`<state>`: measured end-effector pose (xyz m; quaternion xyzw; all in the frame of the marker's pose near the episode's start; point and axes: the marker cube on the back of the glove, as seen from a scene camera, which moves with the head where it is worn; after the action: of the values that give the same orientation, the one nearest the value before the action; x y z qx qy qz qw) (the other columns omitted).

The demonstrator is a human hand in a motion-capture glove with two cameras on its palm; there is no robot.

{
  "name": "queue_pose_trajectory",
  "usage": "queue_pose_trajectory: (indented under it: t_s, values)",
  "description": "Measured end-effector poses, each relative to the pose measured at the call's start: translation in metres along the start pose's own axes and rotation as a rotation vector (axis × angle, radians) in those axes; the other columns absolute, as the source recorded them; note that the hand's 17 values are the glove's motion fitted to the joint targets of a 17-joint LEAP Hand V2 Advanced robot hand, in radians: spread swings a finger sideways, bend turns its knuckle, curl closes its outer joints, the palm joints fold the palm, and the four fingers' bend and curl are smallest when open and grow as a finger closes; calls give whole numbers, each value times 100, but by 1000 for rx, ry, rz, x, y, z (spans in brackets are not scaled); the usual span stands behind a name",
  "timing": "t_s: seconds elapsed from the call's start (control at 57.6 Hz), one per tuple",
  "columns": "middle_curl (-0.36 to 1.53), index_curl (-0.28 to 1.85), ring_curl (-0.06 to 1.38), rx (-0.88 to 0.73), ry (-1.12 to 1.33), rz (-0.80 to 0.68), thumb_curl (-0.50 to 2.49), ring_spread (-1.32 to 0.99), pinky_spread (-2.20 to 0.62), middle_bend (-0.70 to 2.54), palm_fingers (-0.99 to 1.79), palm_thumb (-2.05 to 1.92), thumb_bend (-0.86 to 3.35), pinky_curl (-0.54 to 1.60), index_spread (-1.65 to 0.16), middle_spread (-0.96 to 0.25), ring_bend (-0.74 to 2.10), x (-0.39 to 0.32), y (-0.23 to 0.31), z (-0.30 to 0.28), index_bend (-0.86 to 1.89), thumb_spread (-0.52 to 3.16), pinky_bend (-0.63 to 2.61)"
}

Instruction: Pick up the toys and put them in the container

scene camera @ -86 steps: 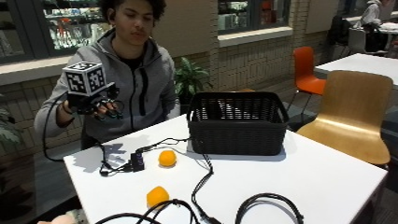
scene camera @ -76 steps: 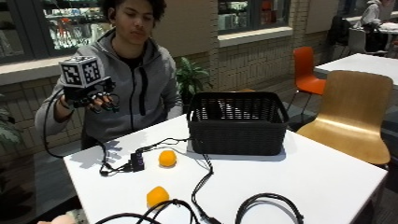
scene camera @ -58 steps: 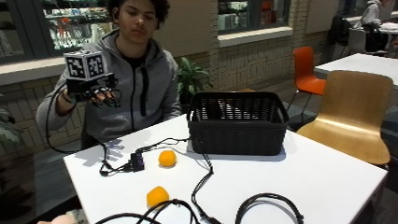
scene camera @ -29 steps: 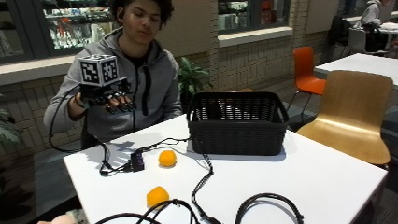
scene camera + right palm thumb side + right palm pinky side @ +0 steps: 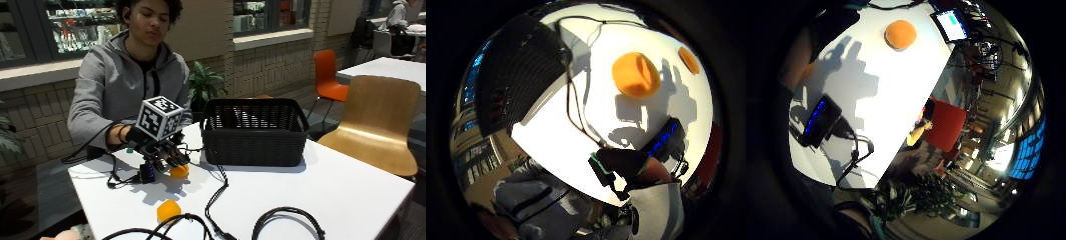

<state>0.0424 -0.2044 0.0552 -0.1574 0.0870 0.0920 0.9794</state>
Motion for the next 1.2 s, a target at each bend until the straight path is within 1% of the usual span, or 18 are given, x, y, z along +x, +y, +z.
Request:
queue_pose_trajectory:
  t_s: [0.156, 0.26, 0.434, 0.503, 0.556, 0.608, 0.694, 0.851, 1.024, 1.128, 1.198]
  values:
    - [19, 37, 14, -55, 26, 20, 30, -4, -3, 8, -28, 8, 0, 38, -27, 8, 11, -2, -29, 9, 32, 121, 75]
    - [17, 38, 12, -76, 88, 28, 31, -4, -3, 8, -26, 8, -2, 37, -27, 9, 11, 0, -35, 11, 32, 120, 72]
    - [15, 41, 10, -90, 46, -3, 31, -3, -3, 8, -26, 7, -2, 36, -28, 8, 10, -3, -40, 14, 36, 119, 66]
    - [14, 44, 9, -76, 57, -7, 32, -3, -3, 7, -24, 8, -1, 35, -29, 8, 9, -5, -41, 17, 44, 122, 64]
    - [12, 48, 7, -51, 62, -13, 32, -3, -3, 5, -20, 10, 0, 34, -30, 8, 7, -7, -42, 18, 61, 125, 61]
    - [12, 51, 6, -19, 55, -29, 32, -3, -3, 6, -20, 12, 1, 34, -30, 8, 7, -10, -44, 20, 72, 127, 60]
    - [11, 58, 4, 8, 67, -60, 34, -3, -3, 8, -17, 23, 7, 34, -25, 8, 7, -15, -45, 22, 91, 137, 57]
    - [13, 65, 2, 98, 135, -103, 34, -3, -3, 12, -17, 34, 15, 33, -19, 8, 7, -24, -42, 18, 116, 153, 52]
    - [19, 68, 1, 150, 128, -120, 36, -6, -3, 20, -9, 46, 23, 32, -17, 4, 10, -30, -38, 13, 131, 159, 43]
    - [23, 68, 1, 179, 114, -128, 36, -7, -3, 21, -6, 49, 25, 31, -15, 3, 12, -28, -33, 6, 134, 158, 39]
    - [26, 68, 1, 223, 59, -144, 35, -8, -3, 23, -5, 50, 26, 31, -15, 1, 13, -25, -27, -8, 136, 158, 37]
